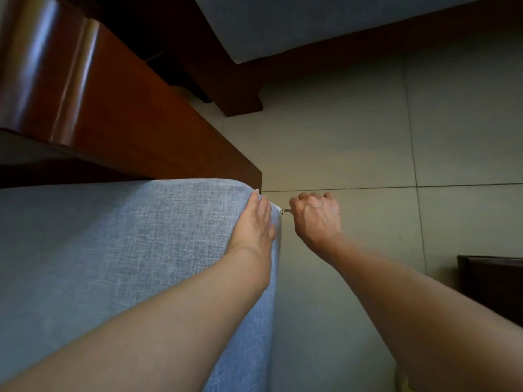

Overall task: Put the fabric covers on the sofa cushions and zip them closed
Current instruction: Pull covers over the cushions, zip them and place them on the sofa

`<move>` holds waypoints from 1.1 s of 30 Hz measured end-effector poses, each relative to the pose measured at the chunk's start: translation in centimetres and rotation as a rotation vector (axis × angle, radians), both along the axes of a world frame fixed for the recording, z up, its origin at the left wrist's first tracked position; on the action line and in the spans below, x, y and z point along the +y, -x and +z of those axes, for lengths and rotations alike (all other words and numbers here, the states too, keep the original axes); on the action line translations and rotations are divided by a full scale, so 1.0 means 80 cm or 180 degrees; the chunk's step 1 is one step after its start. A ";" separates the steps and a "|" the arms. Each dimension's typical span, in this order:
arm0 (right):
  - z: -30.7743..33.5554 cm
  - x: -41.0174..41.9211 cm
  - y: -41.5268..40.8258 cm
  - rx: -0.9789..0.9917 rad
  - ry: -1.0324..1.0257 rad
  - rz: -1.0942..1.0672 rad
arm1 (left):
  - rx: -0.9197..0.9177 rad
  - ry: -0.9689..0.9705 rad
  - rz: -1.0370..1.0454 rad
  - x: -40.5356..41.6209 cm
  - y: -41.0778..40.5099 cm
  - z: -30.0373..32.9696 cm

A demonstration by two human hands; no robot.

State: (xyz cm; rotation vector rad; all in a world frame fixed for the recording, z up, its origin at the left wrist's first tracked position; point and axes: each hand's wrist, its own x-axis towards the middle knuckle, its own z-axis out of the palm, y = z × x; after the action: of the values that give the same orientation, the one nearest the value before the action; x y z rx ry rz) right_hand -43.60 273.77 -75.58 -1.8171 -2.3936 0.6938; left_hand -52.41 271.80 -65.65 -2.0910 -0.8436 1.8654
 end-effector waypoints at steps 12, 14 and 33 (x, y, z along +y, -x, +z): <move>0.151 -0.007 -0.032 0.0237 0.1025 0.0821 | -0.1040 -0.1030 0.1897 -0.017 0.006 0.133; 0.185 0.000 -0.022 0.0204 0.0862 0.1060 | -0.0985 -0.1158 0.2420 -0.024 0.014 0.148; 0.272 0.036 0.159 -0.1180 0.0220 0.3694 | -0.1871 -0.1397 0.5878 -0.087 0.184 0.159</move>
State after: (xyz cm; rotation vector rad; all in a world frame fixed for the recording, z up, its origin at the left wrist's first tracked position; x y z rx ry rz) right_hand -56.30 276.62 -53.82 -0.3776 -3.6043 0.4632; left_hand -67.17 264.86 -52.89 -1.2723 -3.5987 0.8447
